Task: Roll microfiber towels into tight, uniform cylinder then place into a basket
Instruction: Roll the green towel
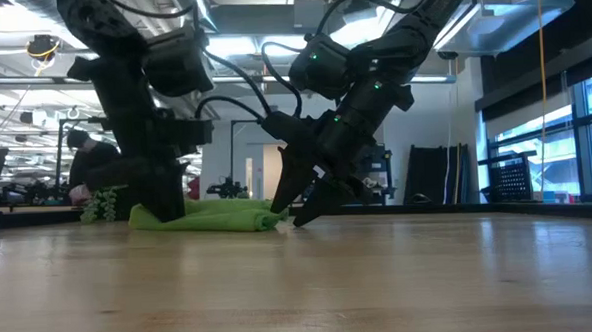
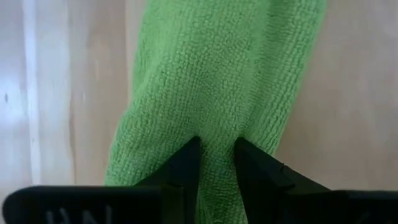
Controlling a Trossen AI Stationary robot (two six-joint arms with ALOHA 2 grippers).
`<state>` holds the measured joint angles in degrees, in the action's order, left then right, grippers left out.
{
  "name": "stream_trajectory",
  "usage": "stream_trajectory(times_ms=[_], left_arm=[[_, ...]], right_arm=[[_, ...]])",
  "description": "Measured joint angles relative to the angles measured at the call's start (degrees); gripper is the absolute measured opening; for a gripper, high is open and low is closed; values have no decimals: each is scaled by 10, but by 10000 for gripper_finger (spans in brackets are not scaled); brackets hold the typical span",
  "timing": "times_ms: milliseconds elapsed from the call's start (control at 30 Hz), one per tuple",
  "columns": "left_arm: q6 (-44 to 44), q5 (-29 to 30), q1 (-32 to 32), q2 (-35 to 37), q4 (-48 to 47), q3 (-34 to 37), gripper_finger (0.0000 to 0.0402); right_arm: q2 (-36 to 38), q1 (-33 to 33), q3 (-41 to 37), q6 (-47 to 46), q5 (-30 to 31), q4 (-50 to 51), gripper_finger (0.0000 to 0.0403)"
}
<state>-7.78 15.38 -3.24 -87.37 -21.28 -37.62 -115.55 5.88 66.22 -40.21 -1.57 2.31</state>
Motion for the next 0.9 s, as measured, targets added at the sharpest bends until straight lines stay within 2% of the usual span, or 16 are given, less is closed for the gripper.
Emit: stream_trajectory(times_ms=[233,300,567,900], left_arm=[[3,-19,-13,2,24,24,92],[3,-20,-13,2,25,24,92],[2,-21,-13,1,30,26,92],[2,-2,-12,0,38,27,92]], right_arm=[[9,1,-1,33,-9,10,213],[19,0,-2,46,5,15,214],[64,-17,-2,95,72,10,214],[73,-109,-1,245,201,-19,214]])
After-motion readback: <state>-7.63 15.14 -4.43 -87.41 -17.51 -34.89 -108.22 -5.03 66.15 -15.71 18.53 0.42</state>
